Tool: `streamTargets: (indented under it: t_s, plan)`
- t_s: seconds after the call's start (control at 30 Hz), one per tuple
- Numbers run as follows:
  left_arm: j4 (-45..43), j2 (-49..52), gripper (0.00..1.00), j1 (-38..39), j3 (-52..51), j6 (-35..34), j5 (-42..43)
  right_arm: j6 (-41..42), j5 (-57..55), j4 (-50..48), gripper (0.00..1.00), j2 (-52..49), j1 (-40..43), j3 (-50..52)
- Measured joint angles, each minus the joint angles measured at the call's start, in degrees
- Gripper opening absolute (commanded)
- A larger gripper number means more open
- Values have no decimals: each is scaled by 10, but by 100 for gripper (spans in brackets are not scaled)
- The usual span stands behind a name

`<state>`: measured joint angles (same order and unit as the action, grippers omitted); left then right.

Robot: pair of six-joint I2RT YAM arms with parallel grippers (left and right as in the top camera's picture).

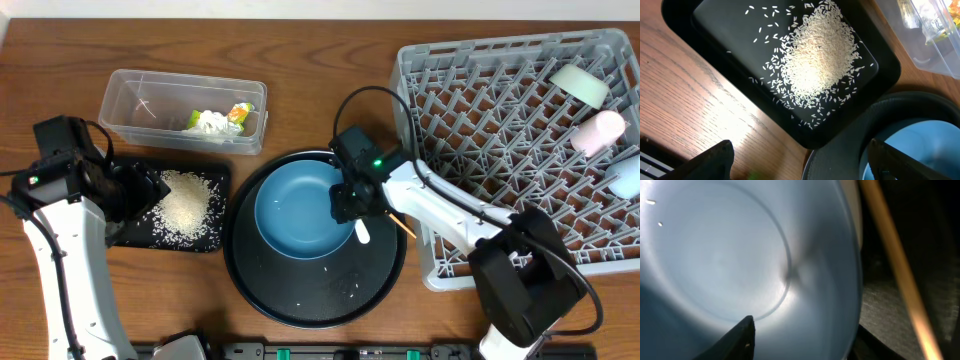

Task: Sort waste into correct bins and load items into the dishwasher rack
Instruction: 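Grasp the blue bowl rim with right gripper and lift it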

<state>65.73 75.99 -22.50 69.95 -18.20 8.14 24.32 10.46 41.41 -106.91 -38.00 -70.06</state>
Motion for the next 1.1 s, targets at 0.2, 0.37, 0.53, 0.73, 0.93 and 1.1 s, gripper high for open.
streamTargets:
  t_s: [0.2, 0.37, 0.53, 0.73, 0.93, 1.1]
  plan:
    - [3, 0, 86, 0, 0, 0, 0, 41, -3, -6, 27, -34, -12, 1]
    - [5, 0, 86, 0, 0, -4, 0, 66, -17, -9, 8, -40, -14, 2]
    - [5, 0, 86, 0, 0, -8, 0, 84, -13, -16, 1, -40, -13, -5]
    - [7, 0, 86, 0, 0, -13, 0, 76, -14, 16, 1, -40, -12, -22]
    - [9, 0, 86, 0, 0, -13, 0, 45, -48, 66, 1, -27, 19, -82]
    - [9, 0, 86, 0, -1, -13, 0, 3, -104, 105, 1, 14, 64, -159]
